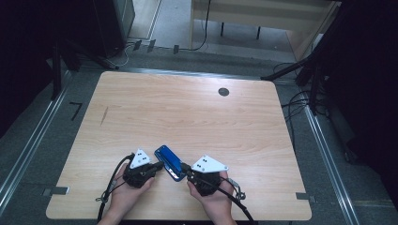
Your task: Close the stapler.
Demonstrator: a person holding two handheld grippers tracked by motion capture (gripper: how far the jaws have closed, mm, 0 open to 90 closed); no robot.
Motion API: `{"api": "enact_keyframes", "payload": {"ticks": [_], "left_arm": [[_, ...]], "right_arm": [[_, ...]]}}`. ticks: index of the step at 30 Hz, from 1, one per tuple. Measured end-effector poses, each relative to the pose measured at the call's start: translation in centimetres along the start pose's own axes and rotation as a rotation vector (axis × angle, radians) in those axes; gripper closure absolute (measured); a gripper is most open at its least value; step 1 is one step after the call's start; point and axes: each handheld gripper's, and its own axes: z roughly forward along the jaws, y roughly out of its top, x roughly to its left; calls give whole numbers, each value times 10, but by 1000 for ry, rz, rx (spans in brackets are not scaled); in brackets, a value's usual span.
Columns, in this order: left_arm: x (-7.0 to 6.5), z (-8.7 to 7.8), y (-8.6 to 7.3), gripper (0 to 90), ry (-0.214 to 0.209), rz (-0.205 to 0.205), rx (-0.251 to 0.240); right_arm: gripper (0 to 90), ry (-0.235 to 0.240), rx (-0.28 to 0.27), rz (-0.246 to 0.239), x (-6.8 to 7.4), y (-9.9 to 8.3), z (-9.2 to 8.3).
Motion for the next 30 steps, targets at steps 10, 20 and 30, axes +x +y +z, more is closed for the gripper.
{"api": "enact_keyframes", "payload": {"ticks": [10,20,30], "left_arm": [[22,-13,-4,900,69,-37,-26],[47,-25,-9,717,175,-104,-80],[56,-28,-10,417,288,-176,-93]], "right_arm": [[900,36,59,-47,15,-18,13],[900,52,125,-55,13,-30,28],[900,72,175,-74,14,-35,41]]}}
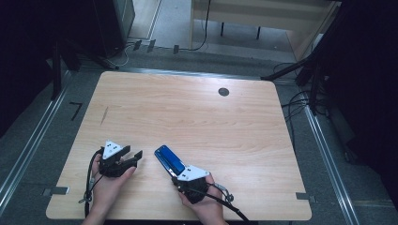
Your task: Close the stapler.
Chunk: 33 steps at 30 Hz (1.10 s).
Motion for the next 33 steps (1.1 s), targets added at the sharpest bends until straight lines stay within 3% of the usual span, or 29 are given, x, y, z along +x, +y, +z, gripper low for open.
{"api": "enact_keyframes", "payload": {"ticks": [5,11,26,33], "left_arm": [[-1,0,0,291,44,-10,-1],[2,0,0,234,39,-31,-9],[1,0,0,224,47,-28,-9],[0,0,0,235,51,-25,-9]], "right_arm": [[900,0,3,-3,1,0,2],[900,3,1,-1,1,-1,2],[900,-27,-8,31,-16,-1,0],[900,-59,-24,58,-31,-1,0]]}}
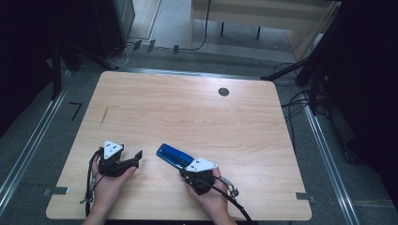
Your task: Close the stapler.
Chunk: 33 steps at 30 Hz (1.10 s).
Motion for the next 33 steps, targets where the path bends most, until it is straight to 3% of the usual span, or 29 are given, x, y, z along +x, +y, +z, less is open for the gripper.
{"api": "enact_keyframes", "payload": {"ticks": [9,12,20,27,33], "left_arm": [[0,0,0,237,6,3,1],[-1,0,0,239,11,6,3],[-1,-1,0,241,14,5,1],[-1,-1,0,241,14,3,2],[-2,0,0,241,17,2,4]], "right_arm": [[900,-35,-8,43,-19,2,0],[900,-20,-11,64,-25,3,1],[900,-39,-15,91,-40,5,1],[900,-93,-19,94,-47,9,3],[900,-81,-20,109,-52,9,4]]}}
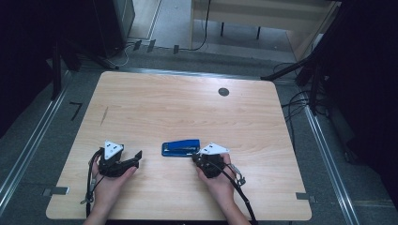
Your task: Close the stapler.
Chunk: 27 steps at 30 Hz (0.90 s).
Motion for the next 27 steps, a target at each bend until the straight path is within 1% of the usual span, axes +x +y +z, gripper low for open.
{"api": "enact_keyframes", "payload": {"ticks": [3,5,6,7,9,10,11,14,17,19,21,25,26,27], "left_arm": [[0,0,0,242,-2,1,2],[1,0,0,241,-8,-6,-4],[1,0,0,241,-7,-7,-4],[2,0,0,242,-8,-10,-5],[2,0,0,242,-6,-11,-2],[2,0,0,242,-6,-11,-2],[2,0,0,242,-5,-10,-1],[2,0,0,241,-7,-7,-8],[2,-2,-1,240,-14,-14,-10],[3,-3,-2,237,-22,-11,-16],[2,-4,-2,230,-23,-7,-24],[0,-6,-3,194,-30,20,-37],[-1,-6,-4,178,-33,23,-38],[-1,-7,-4,172,-29,27,-36]], "right_arm": [[900,3,0,3,0,0,0],[900,21,6,22,-2,0,-1],[859,33,4,28,-4,-1,-2],[828,51,-10,34,-4,-3,-5],[791,75,-41,17,-5,-7,-12],[771,76,-53,8,-5,-9,-15],[740,77,-64,8,-5,-10,-19],[652,84,-72,5,-7,-10,-27],[579,105,-82,23,-10,-9,-36],[543,101,-87,12,-13,-10,-43],[516,94,-92,12,-16,-12,-50],[467,83,-109,12,-27,-20,-63],[454,81,-118,17,-31,-22,-67],[445,78,-128,32,-36,-25,-70]]}}
